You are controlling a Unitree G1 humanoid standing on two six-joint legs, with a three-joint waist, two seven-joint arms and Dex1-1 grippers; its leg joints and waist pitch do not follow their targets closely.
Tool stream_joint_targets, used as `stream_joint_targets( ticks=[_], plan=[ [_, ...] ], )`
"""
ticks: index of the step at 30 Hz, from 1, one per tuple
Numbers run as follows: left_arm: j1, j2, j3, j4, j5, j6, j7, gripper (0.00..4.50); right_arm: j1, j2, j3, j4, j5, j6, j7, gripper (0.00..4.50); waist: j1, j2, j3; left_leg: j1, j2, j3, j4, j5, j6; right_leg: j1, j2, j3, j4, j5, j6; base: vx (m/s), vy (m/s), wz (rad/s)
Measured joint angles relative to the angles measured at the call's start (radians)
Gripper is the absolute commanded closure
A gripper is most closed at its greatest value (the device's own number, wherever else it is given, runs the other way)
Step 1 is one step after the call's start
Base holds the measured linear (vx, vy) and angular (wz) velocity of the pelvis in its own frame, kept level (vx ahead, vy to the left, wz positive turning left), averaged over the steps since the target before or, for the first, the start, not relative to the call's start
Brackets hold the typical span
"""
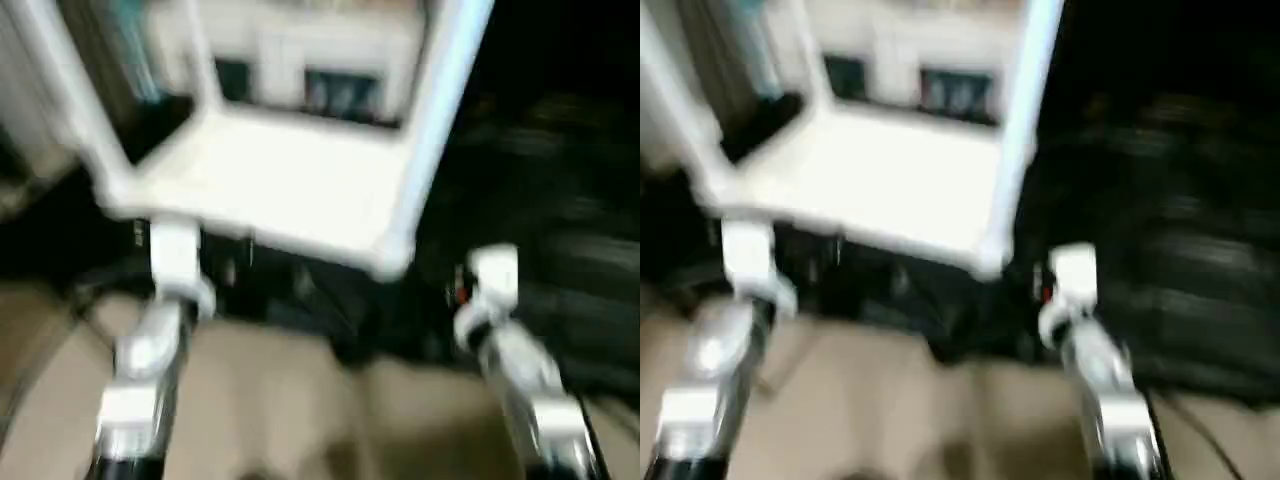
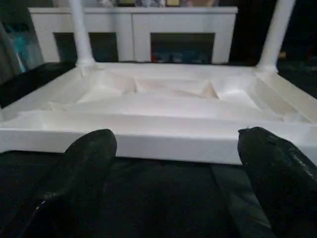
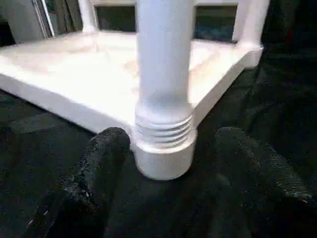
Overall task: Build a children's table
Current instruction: Move to table
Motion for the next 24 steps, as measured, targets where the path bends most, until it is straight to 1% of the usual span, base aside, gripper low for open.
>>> stream_joint_targets(
  ticks=[1,2,3,4,5,6,8,10,12,13,14,15,16,17,18,19,20,21,22,24],
  plan=[
    [0.0,0.006,0.002,0.0,0.0,0.001,0.003,0.08,-0.006,0.003,0.003,-0.001,0.0,-0.001,0.0,1.18,-0.006,-0.003,-0.002,-0.01,0.0,0.0,0.003,0.002,0.002,-0.011,-0.009,0.007,0.002,0.007,0.008,-0.037,0.024,0.29],
    [0.001,0.007,0.009,0.001,0.0,0.004,0.005,0.08,-0.005,0.003,0.003,-0.002,0.0,-0.001,0.0,1.18,-0.009,-0.008,-0.006,-0.019,-0.003,0.003,0.006,0.003,0.003,-0.023,-0.023,0.014,-0.001,0.017,0.04,0.0,0.0,0.0],
    [0.001,0.007,0.011,0.001,-0.002,0.004,0.006,0.08,-0.004,0.001,0.0,-0.002,0.0,-0.002,-0.002,1.18,-0.01,-0.012,-0.008,-0.03,-0.005,0.007,0.005,0.008,0.004,-0.028,-0.031,0.016,-0.001,0.026,0.067,0.0,0.0,0.0],
    [0.001,0.006,0.009,0.001,-0.005,0.005,0.004,0.08,0.0,0.0,-0.005,-0.002,0.0,-0.002,-0.006,1.18,-0.011,-0.013,-0.008,-0.037,-0.006,0.008,-0.001,0.015,0.002,-0.036,-0.032,0.017,-0.001,0.029,0.067,0.0,0.0,0.0],
    [0.002,0.005,0.0,0.002,-0.008,0.005,0.001,0.08,0.002,0.0,-0.011,-0.001,-0.001,-0.002,-0.013,1.18,-0.011,-0.013,-0.008,-0.04,-0.006,0.009,-0.006,0.021,0.001,-0.041,-0.032,0.017,-0.003,0.033,0.066,0.0,0.0,0.0],
    [0.002,0.004,-0.006,0.002,-0.01,0.005,-0.006,0.08,0.006,0.0,-0.013,0.0,-0.002,-0.002,-0.021,1.18,-0.013,-0.013,-0.008,-0.041,-0.006,0.01,-0.011,0.025,0.0,-0.043,-0.032,0.017,-0.005,0.035,0.065,0.0,0.0,0.0],
    [0.002,0.001,-0.006,0.002,-0.03,0.005,-0.02,0.08,0.01,0.007,-0.031,-0.001,-0.002,-0.007,-0.048,1.18,-0.024,-0.013,-0.008,-0.037,-0.005,0.012,-0.016,0.028,-0.004,-0.042,-0.032,0.017,-0.006,0.038,0.061,0.0,0.0,0.0],
    [0.002,-0.005,-0.004,0.0,-0.056,0.005,-0.037,0.08,0.011,0.011,-0.058,-0.002,0.003,-0.022,-0.068,1.18,-0.031,-0.012,-0.007,-0.034,-0.004,0.015,-0.025,0.031,-0.011,-0.04,-0.032,0.017,-0.014,0.043,0.057,0.0,0.0,0.0],
    [0.001,-0.008,-0.003,-0.001,-0.073,-0.002,-0.054,0.08,0.014,0.018,-0.085,-0.018,0.021,-0.033,-0.073,1.18,-0.038,-0.012,-0.007,-0.032,-0.003,0.02,-0.034,0.038,-0.012,-0.039,-0.032,0.017,-0.023,0.051,0.056,0.0,0.0,0.0],
    [0.002,-0.009,-0.003,-0.001,-0.082,-0.003,-0.059,0.08,0.015,0.019,-0.09,-0.026,0.025,-0.035,-0.074,1.18,-0.041,-0.011,-0.007,-0.026,0.005,0.034,-0.036,0.04,-0.014,-0.041,-0.029,0.024,-0.023,0.052,0.057,0.0,0.0,0.0],
    [0.003,-0.01,-0.003,-0.001,-0.086,-0.003,-0.061,0.08,0.014,0.019,-0.09,-0.033,0.029,-0.036,-0.073,1.18,-0.04,-0.01,-0.004,-0.015,0.012,0.052,-0.038,0.04,-0.016,-0.041,-0.025,0.033,-0.024,0.053,0.058,-0.026,0.004,-0.18],
    [0.003,-0.009,-0.002,-0.001,-0.087,-0.003,-0.061,0.08,0.014,0.019,-0.087,-0.036,0.032,-0.036,-0.07,1.18,-0.04,-0.01,-0.001,0.005,0.02,0.073,-0.042,0.034,-0.02,-0.039,-0.012,0.055,-0.028,0.05,0.065,-0.016,0.006,-0.44],
    [0.002,-0.009,-0.001,-0.001,-0.087,-0.004,-0.061,0.08,0.014,0.019,-0.084,-0.037,0.035,-0.036,-0.067,1.18,-0.041,-0.014,0.003,0.019,0.023,0.086,-0.047,0.027,-0.023,-0.033,-0.01,0.066,-0.029,0.049,0.066,-0.016,0.006,-0.44],
    [-0.003,-0.008,-0.002,-0.001,-0.087,-0.005,-0.061,0.08,0.014,0.014,-0.084,-0.037,0.037,-0.036,-0.063,1.18,-0.047,-0.01,0.004,0.023,0.017,0.074,-0.05,0.025,-0.021,-0.02,-0.014,0.06,-0.034,0.049,0.066,0.033,0.015,-0.45],
    [-0.011,-0.007,-0.005,-0.002,-0.087,-0.008,-0.061,0.08,0.015,0.006,-0.085,-0.036,0.037,-0.036,-0.061,1.18,-0.056,-0.012,0.008,0.031,0.014,0.066,-0.058,0.025,-0.021,-0.012,-0.018,0.049,-0.046,0.049,0.066,0.051,0.019,-0.25],
    [-0.013,-0.007,-0.008,-0.002,-0.087,-0.008,-0.061,0.08,0.015,0.002,-0.085,-0.036,0.037,-0.036,-0.058,1.18,-0.065,-0.014,0.009,0.036,0.014,0.062,-0.068,0.025,-0.021,-0.005,-0.017,0.044,-0.061,0.049,0.066,0.051,0.019,-0.25],
    [-0.014,-0.007,-0.012,-0.002,-0.087,-0.008,-0.061,0.08,0.014,-0.002,-0.086,-0.037,0.037,-0.036,-0.052,1.18,-0.073,-0.014,0.009,0.036,0.014,0.057,-0.076,0.025,-0.021,0.002,-0.017,0.039,-0.073,0.049,0.066,0.0,0.0,0.0],
    [-0.018,-0.006,-0.012,-0.002,-0.088,-0.008,-0.064,0.08,0.014,-0.004,-0.085,-0.037,0.038,-0.036,-0.041,1.18,-0.081,-0.012,0.008,0.037,0.015,0.051,-0.08,0.025,-0.021,0.008,-0.017,0.03,-0.086,0.049,0.065,0.069,0.017,-0.15],
    [-0.023,-0.005,-0.012,-0.002,-0.088,-0.008,-0.067,0.08,0.014,-0.005,-0.084,-0.037,0.038,-0.035,-0.037,1.18,-0.084,-0.01,0.007,0.038,0.015,0.047,-0.081,0.025,-0.021,0.013,-0.018,0.022,-0.093,0.054,0.061,0.069,0.017,-0.15],
    [-0.029,0.005,-0.011,-0.001,-0.088,-0.011,-0.071,0.08,0.009,-0.006,-0.077,-0.037,0.038,-0.034,-0.019,1.18,-0.089,-0.012,0.004,0.039,0.013,0.047,-0.079,0.017,-0.012,0.015,-0.021,0.02,-0.093,0.059,0.053,0.116,0.01,0.0]
  ],
)
